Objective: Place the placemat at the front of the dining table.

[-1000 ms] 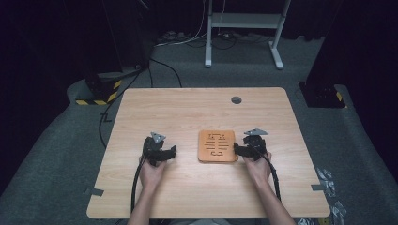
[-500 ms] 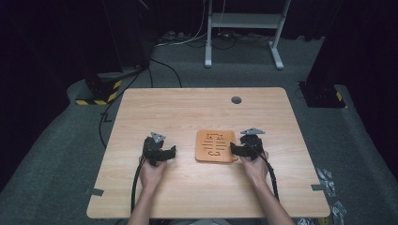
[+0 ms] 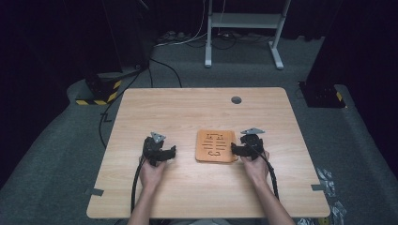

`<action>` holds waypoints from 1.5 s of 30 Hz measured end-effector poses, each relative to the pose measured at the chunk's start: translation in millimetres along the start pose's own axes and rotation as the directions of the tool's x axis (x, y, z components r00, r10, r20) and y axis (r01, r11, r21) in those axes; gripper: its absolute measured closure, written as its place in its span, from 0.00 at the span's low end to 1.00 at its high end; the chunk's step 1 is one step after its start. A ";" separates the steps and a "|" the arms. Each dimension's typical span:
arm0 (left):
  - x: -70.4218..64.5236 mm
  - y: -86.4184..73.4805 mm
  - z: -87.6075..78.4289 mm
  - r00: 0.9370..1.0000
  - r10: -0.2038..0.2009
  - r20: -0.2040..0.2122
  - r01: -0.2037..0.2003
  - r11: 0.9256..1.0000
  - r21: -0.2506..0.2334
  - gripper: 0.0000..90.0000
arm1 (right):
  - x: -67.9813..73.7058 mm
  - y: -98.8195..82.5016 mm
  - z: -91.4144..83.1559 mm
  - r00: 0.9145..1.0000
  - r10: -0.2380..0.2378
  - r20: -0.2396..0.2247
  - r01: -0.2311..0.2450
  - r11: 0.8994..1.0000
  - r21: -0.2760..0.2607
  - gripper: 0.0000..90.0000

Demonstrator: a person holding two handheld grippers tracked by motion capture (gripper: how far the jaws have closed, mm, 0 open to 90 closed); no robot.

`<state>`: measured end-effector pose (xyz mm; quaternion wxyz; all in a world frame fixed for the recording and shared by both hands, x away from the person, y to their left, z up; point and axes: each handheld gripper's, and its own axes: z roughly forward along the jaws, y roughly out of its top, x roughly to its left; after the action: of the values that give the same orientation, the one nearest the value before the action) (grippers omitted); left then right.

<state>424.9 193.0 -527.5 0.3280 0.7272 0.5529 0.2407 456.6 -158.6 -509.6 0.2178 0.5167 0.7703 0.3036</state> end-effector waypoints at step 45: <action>0.4 0.1 -0.2 1.000 0.010 -0.003 -0.010 1.000 0.001 0.26 | 26.7 5.4 3.0 0.997 -0.050 -0.055 0.050 0.999 0.007 0.26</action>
<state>424.9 193.4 -527.2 0.3253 0.7298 0.5498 0.2433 452.2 -131.5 -508.6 0.2018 0.4897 0.7900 0.3089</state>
